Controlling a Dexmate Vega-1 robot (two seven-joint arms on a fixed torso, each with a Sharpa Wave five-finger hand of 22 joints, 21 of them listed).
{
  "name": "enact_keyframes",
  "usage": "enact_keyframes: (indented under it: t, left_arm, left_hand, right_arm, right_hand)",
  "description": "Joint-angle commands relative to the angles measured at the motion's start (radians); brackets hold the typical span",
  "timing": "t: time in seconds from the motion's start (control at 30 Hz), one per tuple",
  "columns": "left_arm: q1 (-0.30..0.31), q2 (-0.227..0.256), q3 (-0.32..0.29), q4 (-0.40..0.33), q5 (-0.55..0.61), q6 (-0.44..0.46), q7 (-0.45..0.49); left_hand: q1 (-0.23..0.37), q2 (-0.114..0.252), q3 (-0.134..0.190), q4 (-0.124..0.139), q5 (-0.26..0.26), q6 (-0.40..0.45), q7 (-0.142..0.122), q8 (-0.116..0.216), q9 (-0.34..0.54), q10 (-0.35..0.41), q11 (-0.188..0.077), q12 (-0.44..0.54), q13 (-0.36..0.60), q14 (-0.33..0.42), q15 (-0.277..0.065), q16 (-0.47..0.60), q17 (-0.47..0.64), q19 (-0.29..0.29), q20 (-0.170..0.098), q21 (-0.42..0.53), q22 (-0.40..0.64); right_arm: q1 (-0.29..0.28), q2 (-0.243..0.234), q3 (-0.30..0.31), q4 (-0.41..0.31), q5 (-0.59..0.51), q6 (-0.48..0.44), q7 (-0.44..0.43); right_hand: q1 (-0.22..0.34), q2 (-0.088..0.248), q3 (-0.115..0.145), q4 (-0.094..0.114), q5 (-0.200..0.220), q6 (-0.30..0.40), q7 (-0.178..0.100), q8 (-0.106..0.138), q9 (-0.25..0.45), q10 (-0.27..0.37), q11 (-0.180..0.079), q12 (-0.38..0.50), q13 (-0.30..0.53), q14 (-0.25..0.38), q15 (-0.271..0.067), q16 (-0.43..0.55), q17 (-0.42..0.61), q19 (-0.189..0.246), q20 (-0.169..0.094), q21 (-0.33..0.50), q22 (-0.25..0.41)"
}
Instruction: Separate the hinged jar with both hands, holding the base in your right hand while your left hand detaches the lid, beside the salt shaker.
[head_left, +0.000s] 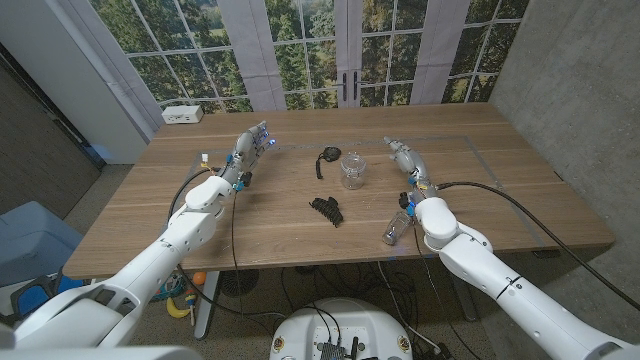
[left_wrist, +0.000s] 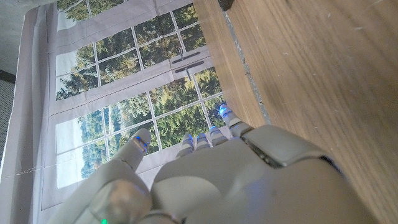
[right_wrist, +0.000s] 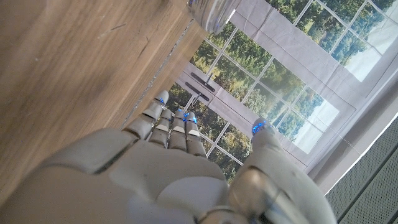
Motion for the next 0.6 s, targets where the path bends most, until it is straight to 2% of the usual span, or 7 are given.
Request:
enact_keyframes:
  t: [0.03, 0.27, 0.47, 0.6]
  left_arm:
    - [-0.006, -0.006, 0.000, 0.014, -0.003, -0.007, -0.008]
    - [-0.005, -0.004, -0.001, 0.009, -0.003, -0.007, -0.007]
    - [0.001, -0.002, -0.002, 0.001, -0.004, -0.007, -0.006]
    - [0.005, -0.001, -0.003, -0.003, -0.004, -0.008, -0.005]
  left_hand:
    - [-0.004, 0.091, 0.006, 0.002, 0.009, -0.009, 0.004, 0.003, 0.005, -0.006, 0.000, 0.008, 0.003, -0.009, -0.009, 0.006, 0.001, 0.003, -0.025, -0.005, 0.004]
    - [-0.004, 0.090, 0.007, 0.002, 0.009, -0.010, 0.004, 0.004, 0.005, -0.007, 0.000, 0.007, 0.003, -0.010, -0.008, 0.005, 0.001, 0.003, -0.025, -0.007, 0.004]
    - [-0.005, 0.090, 0.008, 0.002, 0.010, -0.010, 0.005, 0.004, 0.005, -0.007, 0.001, 0.008, 0.003, -0.010, -0.008, 0.005, 0.001, 0.004, -0.026, -0.009, 0.004]
    - [-0.005, 0.090, 0.008, 0.002, 0.010, -0.011, 0.005, 0.004, 0.005, -0.008, 0.001, 0.007, 0.003, -0.010, -0.008, 0.006, 0.001, 0.004, -0.026, -0.009, 0.004]
  right_arm:
    - [-0.020, 0.015, -0.034, -0.073, -0.082, -0.122, -0.088]
    - [-0.019, 0.020, -0.067, -0.118, -0.148, -0.226, -0.129]
    - [-0.022, 0.036, -0.105, -0.149, -0.216, -0.310, -0.176]
    - [-0.022, 0.052, -0.134, -0.168, -0.265, -0.376, -0.210]
  right_hand:
    - [0.056, -0.022, 0.011, -0.034, -0.004, -0.008, 0.010, 0.008, 0.002, -0.003, 0.004, 0.005, 0.004, 0.018, 0.017, -0.003, -0.006, 0.031, 0.012, -0.008, 0.005]
    - [0.107, -0.066, 0.007, -0.048, 0.004, -0.019, 0.020, 0.010, 0.003, 0.001, 0.003, 0.006, 0.005, 0.032, 0.022, -0.003, -0.015, 0.061, 0.016, -0.013, 0.004]
    - [0.129, -0.100, -0.002, -0.047, 0.012, -0.023, 0.020, 0.011, 0.004, -0.002, 0.005, 0.005, 0.006, 0.031, 0.022, -0.007, -0.020, 0.064, 0.018, -0.021, 0.004]
    - [0.133, -0.109, -0.005, -0.045, 0.014, -0.022, 0.020, 0.012, 0.004, 0.001, 0.005, 0.006, 0.006, 0.032, 0.023, -0.007, -0.021, 0.065, 0.019, -0.023, 0.004]
